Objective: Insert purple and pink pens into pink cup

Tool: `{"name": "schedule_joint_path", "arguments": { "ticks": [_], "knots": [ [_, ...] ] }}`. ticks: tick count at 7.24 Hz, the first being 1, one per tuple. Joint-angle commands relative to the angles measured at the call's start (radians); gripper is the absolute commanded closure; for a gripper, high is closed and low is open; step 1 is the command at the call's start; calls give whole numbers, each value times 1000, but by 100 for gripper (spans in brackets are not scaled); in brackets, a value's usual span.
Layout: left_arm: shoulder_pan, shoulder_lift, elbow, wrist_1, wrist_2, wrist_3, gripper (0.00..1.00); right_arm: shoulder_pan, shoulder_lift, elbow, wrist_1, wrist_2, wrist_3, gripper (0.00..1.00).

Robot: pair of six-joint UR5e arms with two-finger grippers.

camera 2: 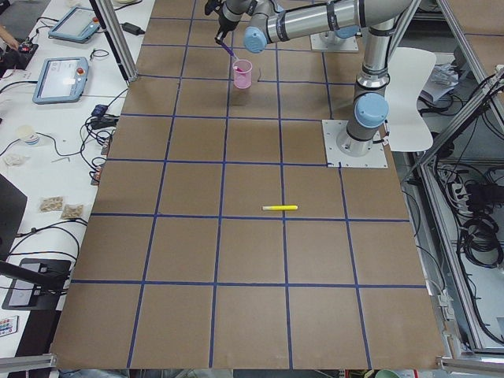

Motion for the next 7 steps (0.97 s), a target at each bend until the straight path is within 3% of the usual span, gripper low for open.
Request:
{"name": "schedule_joint_path", "arguments": {
  "ticks": [1, 7],
  "knots": [
    [-21, -3, -54, -2, 5, -4, 100, 1, 0, 1, 0, -1, 2, 0],
    [-29, -50, -65, 4, 7, 6, 100, 2, -45, 83, -21, -3, 2, 0]
  ]
}}
